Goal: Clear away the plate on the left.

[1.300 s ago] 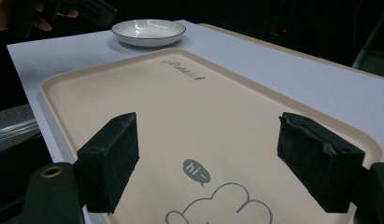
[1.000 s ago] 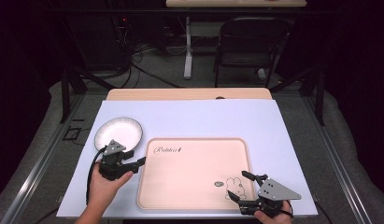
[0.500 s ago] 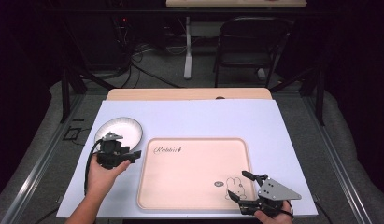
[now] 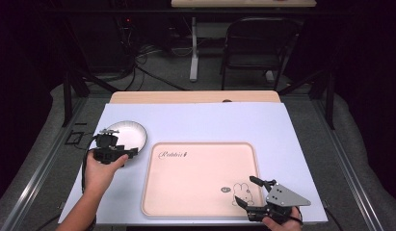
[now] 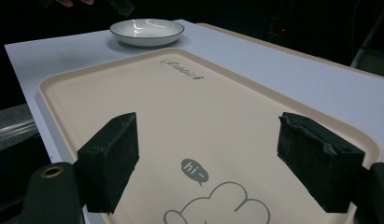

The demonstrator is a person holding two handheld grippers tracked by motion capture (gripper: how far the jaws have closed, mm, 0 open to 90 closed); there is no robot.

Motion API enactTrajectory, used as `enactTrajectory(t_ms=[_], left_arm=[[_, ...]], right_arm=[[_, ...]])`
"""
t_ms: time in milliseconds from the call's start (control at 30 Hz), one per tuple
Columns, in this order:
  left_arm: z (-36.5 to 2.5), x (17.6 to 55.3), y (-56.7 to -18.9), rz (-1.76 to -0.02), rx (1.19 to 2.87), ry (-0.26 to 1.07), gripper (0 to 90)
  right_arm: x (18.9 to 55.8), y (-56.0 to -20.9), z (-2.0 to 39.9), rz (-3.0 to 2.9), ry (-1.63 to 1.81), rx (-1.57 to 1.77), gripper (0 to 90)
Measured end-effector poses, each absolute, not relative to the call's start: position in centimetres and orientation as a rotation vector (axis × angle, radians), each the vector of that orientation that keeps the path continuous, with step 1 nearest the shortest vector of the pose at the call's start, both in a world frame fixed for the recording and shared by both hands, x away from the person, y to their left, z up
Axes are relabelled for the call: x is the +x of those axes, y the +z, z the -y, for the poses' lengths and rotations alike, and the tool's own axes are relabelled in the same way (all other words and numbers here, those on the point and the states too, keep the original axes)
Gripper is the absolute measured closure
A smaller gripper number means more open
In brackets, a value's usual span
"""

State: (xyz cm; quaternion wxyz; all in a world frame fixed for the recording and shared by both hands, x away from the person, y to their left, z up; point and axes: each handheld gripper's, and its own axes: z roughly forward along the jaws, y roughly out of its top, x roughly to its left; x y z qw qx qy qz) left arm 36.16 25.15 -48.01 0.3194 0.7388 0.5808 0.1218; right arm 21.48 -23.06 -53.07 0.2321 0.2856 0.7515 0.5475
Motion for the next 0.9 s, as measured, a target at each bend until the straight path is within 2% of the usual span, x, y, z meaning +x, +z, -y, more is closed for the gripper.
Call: enactTrajectory(t_ms=[900], left_arm=[[-30.6, 39.0, -46.8, -1.779, 1.786, 0.276, 39.5]], right_arm=[[21.5, -53.1, 23.1, -2.066, 1.501, 0.783, 20.2]])
